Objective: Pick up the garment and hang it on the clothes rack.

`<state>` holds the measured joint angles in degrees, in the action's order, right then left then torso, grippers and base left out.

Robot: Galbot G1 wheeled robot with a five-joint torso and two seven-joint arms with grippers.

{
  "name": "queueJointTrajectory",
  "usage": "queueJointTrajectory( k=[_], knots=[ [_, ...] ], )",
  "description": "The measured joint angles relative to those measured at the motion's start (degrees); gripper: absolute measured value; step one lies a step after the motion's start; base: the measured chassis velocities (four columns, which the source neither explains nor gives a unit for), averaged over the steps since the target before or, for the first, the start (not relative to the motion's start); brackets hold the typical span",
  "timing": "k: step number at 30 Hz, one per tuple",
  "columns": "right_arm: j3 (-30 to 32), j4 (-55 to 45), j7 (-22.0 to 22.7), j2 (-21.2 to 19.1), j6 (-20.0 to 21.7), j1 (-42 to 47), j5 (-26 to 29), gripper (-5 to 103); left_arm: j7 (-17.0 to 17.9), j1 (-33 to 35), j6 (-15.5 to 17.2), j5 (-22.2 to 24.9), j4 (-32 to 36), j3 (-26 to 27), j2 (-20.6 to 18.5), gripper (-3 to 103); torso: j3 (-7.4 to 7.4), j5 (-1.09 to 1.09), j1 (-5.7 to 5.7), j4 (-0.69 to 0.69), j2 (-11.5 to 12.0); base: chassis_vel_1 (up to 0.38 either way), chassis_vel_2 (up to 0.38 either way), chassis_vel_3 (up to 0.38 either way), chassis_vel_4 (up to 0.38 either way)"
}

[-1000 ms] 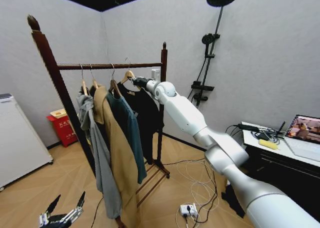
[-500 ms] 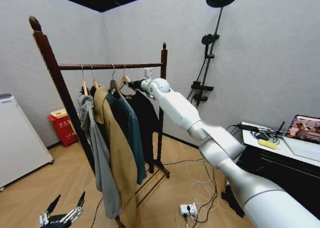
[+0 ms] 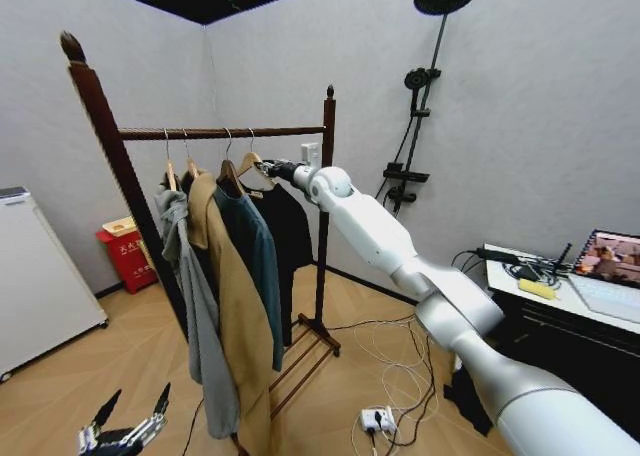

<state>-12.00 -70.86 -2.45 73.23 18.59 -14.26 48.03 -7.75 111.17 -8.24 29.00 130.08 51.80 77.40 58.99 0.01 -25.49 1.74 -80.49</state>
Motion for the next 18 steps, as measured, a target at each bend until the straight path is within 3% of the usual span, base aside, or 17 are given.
queueJointTrajectory(
  k=[2, 5, 7, 8, 9, 10, 12, 14, 15, 16, 18],
  knots=[
    [1.0, -3.7, 2.0, -2.2, 0.2, 1.8, 0.1, 52, 0.0, 0.0, 0.0, 0.0, 0.0, 0.0, 0.0, 100, 0.0, 0.0, 0.01, -0.01, 0.0, 0.0, 0.0, 0.0, 0.0],
    [7.2, -18.7, 9.4, -14.2, 2.6, 12.0, -0.1, 68, 0.0, 0.0, 0.0, 0.0, 0.0, 0.0, 0.0, 100, 0.0, 0.04, 0.01, 0.03, 0.0, 0.0, 0.0, 0.0, 0.0],
    [8.8, -21.4, 10.5, -16.1, 3.1, 14.1, 0.1, 73, 0.0, 0.0, 0.0, 0.0, 0.0, 0.0, 0.0, 100, 0.0, 0.06, 0.01, 0.07, 0.0, 0.0, 0.0, 0.0, 0.0],
    [14.1, -29.2, 12.9, -20.6, 4.0, 20.5, 1.2, 79, 0.0, 0.0, 0.0, 0.0, 0.0, 0.0, 0.0, 100, -0.01, 0.04, 0.0, 0.07, 0.0, 0.0, 0.0, 0.0, 0.0],
    [17.9, -33.2, 14.2, -22.8, 4.4, 24.7, 2.0, 84, -0.1, 0.0, 0.0, 0.0, 0.0, 0.0, 0.0, 100, -0.02, 0.04, 0.01, 0.07, 0.0, 0.0, 0.0, 0.0, 0.0],
    [17.9, -33.2, 14.2, -22.8, 4.4, 24.7, 2.0, 84, -0.1, 0.0, 0.0, 0.0, 0.0, 0.0, 0.0, 100, -0.02, 0.04, 0.01, 0.07, 0.0, 0.0, 0.0, 0.0, 0.0],
    [28.3, -41.3, 15.8, -27.9, 5.0, 37.8, 2.3, 95, 0.0, 0.0, 0.0, 0.0, 0.0, 0.0, 0.0, 100, -0.02, 0.05, 0.03, 0.02, 0.0, 0.0, 0.0, 0.0, 0.0],
    [31.6, -43.3, 15.9, -29.2, 5.1, 42.2, 1.7, 98, 0.0, 0.0, 0.0, 0.0, 0.0, 0.0, 0.0, 100, -0.01, 0.08, 0.02, 0.01, 0.0, 0.0, 0.0, 0.0, 0.0],
    [40.8, -47.0, 15.8, -31.2, 4.8, 52.9, -0.8, 99, 0.0, 0.0, 0.0, 0.0, 0.0, 0.0, 0.0, 100, -0.02, -0.04, 0.02, 0.01, 0.0, 0.0, 0.0, 0.0, 0.0],
    [40.8, -47.0, 15.8, -31.2, 4.8, 52.9, -0.8, 99, 0.0, 0.0, 0.0, 0.0, 0.0, 0.0, 0.0, 100, -0.02, -0.04, 0.02, 0.01, 0.0, 0.0, 0.0, 0.0, 0.0],
    [53.1, -50.6, 13.8, -30.2, 3.9, 68.0, -4.2, 100, 0.0, 0.0, 0.0, 0.0, 0.0, 0.0, 0.0, 100, -0.02, 0.02, 0.03, 0.0, 0.0, 0.0, 0.0, 0.0, 0.0]
  ],
)
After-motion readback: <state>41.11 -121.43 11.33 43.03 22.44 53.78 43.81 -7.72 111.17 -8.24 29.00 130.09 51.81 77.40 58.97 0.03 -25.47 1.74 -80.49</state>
